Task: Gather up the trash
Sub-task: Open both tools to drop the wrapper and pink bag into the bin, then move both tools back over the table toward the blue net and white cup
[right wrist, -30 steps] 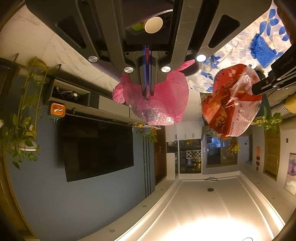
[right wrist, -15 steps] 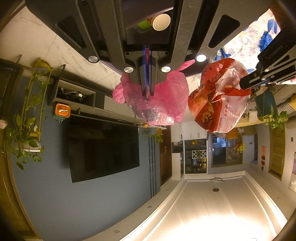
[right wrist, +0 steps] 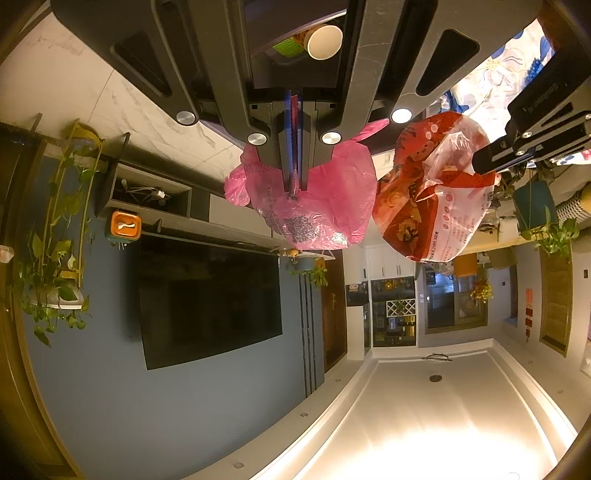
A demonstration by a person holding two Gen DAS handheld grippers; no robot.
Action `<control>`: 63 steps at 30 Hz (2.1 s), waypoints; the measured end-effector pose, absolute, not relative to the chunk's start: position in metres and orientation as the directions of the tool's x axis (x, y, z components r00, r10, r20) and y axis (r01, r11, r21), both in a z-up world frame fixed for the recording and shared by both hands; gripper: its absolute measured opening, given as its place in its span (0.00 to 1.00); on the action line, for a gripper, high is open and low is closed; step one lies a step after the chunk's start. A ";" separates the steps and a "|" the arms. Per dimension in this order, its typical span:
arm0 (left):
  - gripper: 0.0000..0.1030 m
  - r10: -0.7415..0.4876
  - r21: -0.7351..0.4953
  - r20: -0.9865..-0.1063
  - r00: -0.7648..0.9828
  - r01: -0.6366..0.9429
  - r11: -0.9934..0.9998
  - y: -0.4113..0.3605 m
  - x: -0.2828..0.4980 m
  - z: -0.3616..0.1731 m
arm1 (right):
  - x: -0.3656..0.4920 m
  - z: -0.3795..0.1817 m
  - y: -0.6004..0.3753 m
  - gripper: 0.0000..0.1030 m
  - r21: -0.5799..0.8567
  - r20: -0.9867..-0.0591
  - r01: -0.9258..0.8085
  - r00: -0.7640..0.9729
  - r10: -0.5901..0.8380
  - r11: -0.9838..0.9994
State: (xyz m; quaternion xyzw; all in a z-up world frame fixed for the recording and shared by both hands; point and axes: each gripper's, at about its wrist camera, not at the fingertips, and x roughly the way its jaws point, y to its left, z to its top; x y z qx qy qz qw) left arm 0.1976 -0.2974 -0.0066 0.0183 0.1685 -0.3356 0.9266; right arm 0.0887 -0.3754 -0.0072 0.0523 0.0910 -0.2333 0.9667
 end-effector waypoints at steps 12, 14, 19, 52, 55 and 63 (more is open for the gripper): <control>0.04 -0.634 -0.086 -0.347 0.691 0.650 0.755 -0.309 0.208 -0.016 | 0.098 -0.009 -0.376 0.03 0.070 -0.213 0.458 0.875 -0.435 0.886; 0.04 -0.637 -0.093 -0.350 0.687 0.651 0.753 -0.311 0.209 -0.017 | 0.099 -0.010 -0.377 0.03 0.075 -0.217 0.456 0.875 -0.432 0.887; 0.05 -0.641 -0.107 -0.359 0.678 0.653 0.750 -0.313 0.214 -0.022 | 0.103 -0.011 -0.381 0.03 0.076 -0.222 0.456 0.875 -0.431 0.887; 0.86 -0.360 -0.148 -0.347 0.866 0.328 0.933 -0.170 0.189 -0.034 | 0.065 -0.024 -0.347 0.84 0.158 -0.203 0.400 0.908 -0.366 0.903; 0.86 -0.280 -0.139 -0.360 0.890 0.245 0.959 -0.138 0.183 -0.037 | 0.070 -0.029 -0.324 0.84 0.155 -0.223 0.345 0.925 -0.307 0.926; 0.86 -0.126 -0.136 -0.383 0.915 0.079 0.988 -0.058 0.157 -0.047 | 0.093 -0.039 -0.260 0.84 0.144 -0.270 0.193 0.951 -0.150 0.971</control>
